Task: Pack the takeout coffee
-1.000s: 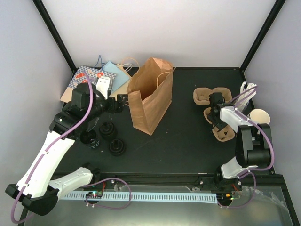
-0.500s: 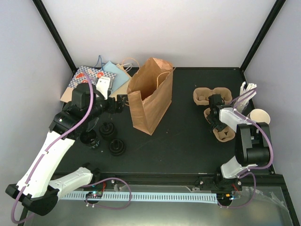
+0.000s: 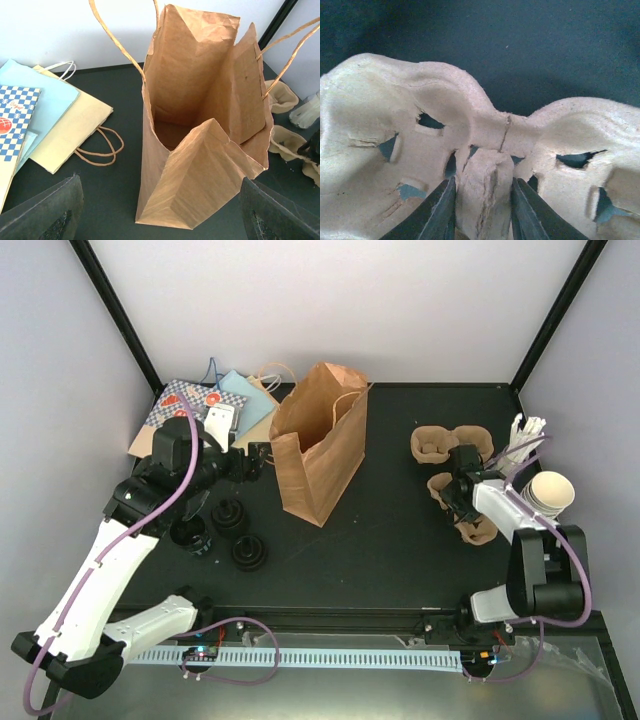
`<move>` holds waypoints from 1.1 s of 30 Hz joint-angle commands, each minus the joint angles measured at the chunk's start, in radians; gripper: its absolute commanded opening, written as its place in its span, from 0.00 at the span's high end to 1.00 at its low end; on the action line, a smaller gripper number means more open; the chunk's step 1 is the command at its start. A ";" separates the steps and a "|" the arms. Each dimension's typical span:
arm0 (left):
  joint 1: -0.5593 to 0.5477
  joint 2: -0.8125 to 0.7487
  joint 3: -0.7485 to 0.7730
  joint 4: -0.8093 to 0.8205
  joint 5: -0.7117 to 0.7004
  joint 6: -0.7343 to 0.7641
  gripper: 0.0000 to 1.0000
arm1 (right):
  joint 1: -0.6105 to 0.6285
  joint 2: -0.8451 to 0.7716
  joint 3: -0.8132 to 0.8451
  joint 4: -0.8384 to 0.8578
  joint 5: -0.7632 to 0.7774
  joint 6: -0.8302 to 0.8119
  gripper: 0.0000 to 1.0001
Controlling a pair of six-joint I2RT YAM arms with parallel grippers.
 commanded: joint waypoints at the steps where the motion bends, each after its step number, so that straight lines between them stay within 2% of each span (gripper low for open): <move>1: 0.011 -0.021 0.008 -0.013 0.002 0.009 0.12 | 0.016 -0.099 -0.004 -0.035 -0.079 -0.044 0.68; 4: 0.011 -0.025 0.007 -0.014 0.005 0.008 0.12 | 0.034 -0.170 0.011 -0.053 -0.121 -0.091 0.72; 16: 0.037 0.048 0.050 -0.045 0.056 -0.014 0.12 | 0.055 -0.418 0.281 -0.176 -0.334 -0.364 0.69; 21: 0.063 0.127 0.129 -0.093 0.064 -0.015 0.12 | 0.055 -0.486 0.401 -0.109 -0.493 -0.452 0.68; 28: 0.063 0.237 0.214 -0.068 0.119 0.019 0.13 | 0.055 -0.500 0.522 0.036 -0.660 -0.455 0.68; 33: 0.063 0.332 0.257 -0.066 0.046 0.021 0.14 | 0.055 -0.492 0.545 0.177 -0.764 -0.426 0.69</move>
